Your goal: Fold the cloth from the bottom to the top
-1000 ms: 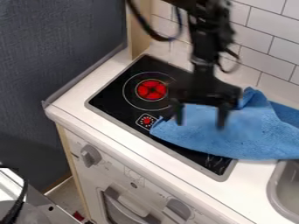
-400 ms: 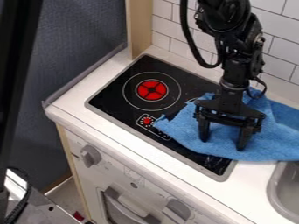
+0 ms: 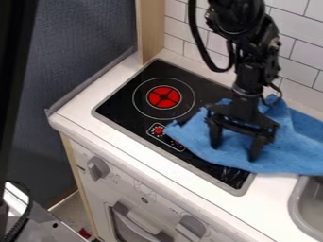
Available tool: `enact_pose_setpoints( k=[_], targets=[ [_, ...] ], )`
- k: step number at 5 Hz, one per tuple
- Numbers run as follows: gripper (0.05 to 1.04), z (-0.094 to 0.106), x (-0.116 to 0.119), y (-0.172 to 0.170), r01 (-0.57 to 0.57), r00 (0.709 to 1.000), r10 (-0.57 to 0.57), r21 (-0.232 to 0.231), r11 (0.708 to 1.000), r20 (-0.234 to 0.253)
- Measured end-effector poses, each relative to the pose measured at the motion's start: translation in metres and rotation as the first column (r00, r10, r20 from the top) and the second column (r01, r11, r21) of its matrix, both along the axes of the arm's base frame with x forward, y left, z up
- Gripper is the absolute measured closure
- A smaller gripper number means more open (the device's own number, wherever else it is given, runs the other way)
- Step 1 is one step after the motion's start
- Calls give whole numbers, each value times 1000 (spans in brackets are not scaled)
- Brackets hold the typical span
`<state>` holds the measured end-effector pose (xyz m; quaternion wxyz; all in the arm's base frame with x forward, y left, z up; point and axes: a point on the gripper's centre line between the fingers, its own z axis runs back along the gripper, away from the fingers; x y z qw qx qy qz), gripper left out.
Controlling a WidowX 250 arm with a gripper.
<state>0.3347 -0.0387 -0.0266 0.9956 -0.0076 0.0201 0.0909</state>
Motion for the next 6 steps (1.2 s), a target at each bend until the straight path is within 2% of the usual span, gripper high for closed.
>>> enact_pose_setpoints(
  k=[1,4,6],
  targets=[
    [84,1,8,28,12,1000,-12,38,999,6],
    [84,0,54,81,-23,998,20,50,998,52],
    [84,1,62,108,-23,999,21,86,996,35]
  ],
)
